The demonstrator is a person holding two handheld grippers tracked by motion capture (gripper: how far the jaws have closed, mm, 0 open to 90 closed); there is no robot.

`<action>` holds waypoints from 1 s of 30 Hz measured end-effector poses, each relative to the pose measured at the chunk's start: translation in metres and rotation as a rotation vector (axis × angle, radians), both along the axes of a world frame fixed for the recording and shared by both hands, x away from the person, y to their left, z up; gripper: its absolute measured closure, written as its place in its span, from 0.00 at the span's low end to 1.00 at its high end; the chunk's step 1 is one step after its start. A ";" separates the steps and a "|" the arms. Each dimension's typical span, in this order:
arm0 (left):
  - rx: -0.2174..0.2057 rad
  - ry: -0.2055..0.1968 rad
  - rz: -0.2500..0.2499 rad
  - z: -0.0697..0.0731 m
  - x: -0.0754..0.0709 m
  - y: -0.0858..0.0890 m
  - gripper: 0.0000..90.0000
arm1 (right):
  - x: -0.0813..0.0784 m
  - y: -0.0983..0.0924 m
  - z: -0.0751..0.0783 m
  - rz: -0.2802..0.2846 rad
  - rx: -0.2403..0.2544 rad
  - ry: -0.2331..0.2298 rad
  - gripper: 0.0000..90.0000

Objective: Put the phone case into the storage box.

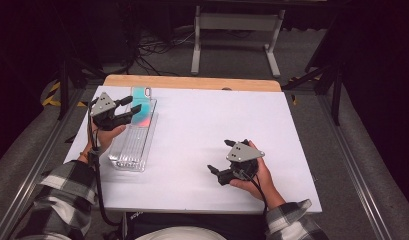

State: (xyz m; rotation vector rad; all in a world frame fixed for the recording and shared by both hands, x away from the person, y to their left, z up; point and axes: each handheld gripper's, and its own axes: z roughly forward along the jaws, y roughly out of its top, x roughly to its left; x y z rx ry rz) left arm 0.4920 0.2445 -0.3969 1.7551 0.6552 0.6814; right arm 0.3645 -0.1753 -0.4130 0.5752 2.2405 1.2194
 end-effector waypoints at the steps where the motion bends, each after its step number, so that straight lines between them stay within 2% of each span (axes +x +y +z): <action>1: 0.000 0.000 0.000 0.000 0.000 0.000 0.56 | 0.000 0.000 0.000 0.000 0.000 0.000 0.06; 2: 0.009 -0.002 -0.004 0.001 -0.001 0.000 0.56 | 0.000 0.000 0.000 0.000 0.000 -0.001 0.06; 8: -0.004 -0.006 -0.010 0.002 -0.004 -0.001 0.54 | 0.000 0.000 0.000 -0.002 -0.001 -0.004 0.06; 12: 0.003 -0.012 -0.004 0.003 -0.004 -0.001 0.51 | 0.000 0.000 0.000 -0.003 0.002 0.000 0.06; 30: 0.000 0.010 -0.033 0.002 -0.004 -0.005 0.38 | 0.000 0.000 0.000 0.003 -0.003 -0.001 0.06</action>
